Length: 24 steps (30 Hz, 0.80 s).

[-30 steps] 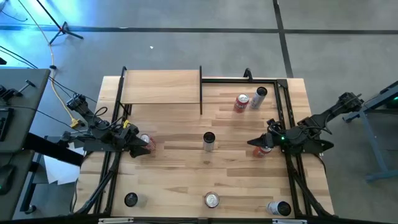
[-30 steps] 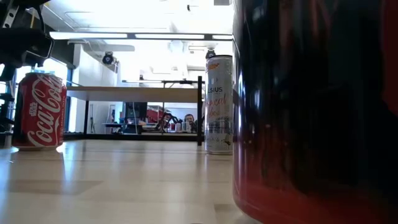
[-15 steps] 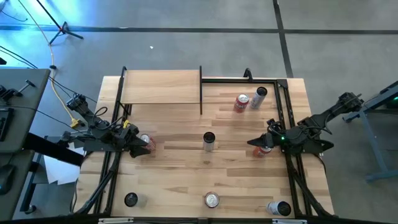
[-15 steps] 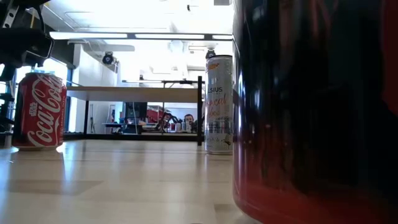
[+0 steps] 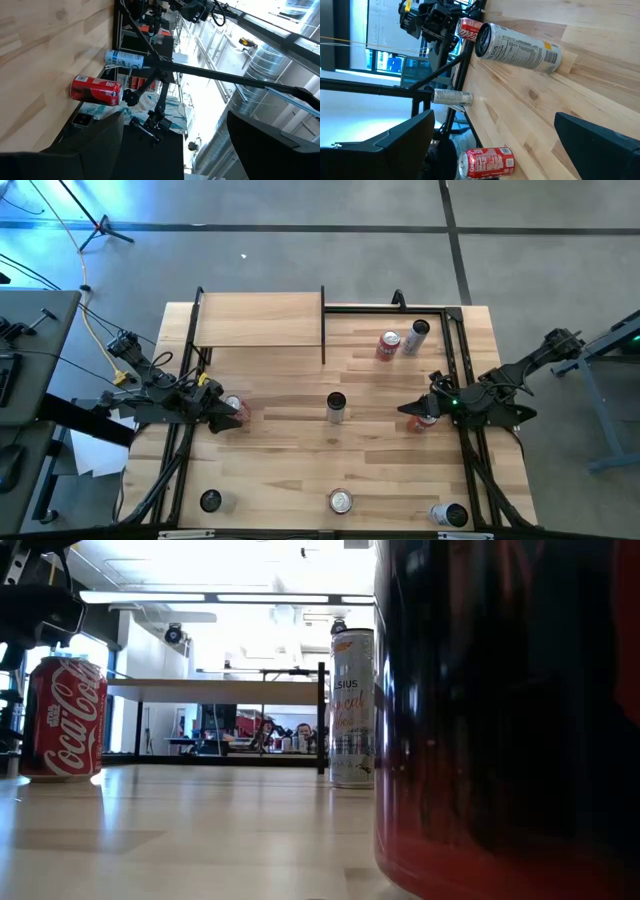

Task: Place canned beverage on shelf

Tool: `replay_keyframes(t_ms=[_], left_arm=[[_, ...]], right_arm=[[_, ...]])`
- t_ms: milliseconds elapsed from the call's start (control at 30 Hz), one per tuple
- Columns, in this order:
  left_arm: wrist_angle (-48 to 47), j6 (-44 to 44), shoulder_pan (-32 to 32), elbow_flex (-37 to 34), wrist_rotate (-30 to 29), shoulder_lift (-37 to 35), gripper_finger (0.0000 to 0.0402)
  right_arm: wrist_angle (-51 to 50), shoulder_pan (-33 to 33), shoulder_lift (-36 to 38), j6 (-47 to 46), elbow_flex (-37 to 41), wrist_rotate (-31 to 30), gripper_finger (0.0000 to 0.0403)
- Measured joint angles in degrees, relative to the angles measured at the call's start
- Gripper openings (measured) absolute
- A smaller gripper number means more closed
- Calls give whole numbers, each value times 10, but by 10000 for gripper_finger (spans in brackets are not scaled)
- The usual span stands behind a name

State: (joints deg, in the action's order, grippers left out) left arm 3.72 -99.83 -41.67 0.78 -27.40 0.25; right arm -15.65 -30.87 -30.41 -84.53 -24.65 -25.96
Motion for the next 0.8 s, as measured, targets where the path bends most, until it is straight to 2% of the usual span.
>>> replay_keyframes(t_ms=[533, 667, 800], left_arm=[[0, 0, 0, 0, -1, 0, 330], [0, 6, 0, 0, -28, 0, 330], [1, 51, 0, 0, -58, 3, 330]], right_arm=[[0, 0, 0, 0, 0, 0, 400], [0, 0, 0, 0, 0, 0, 400], [0, 0, 0, 0, 0, 0, 400]])
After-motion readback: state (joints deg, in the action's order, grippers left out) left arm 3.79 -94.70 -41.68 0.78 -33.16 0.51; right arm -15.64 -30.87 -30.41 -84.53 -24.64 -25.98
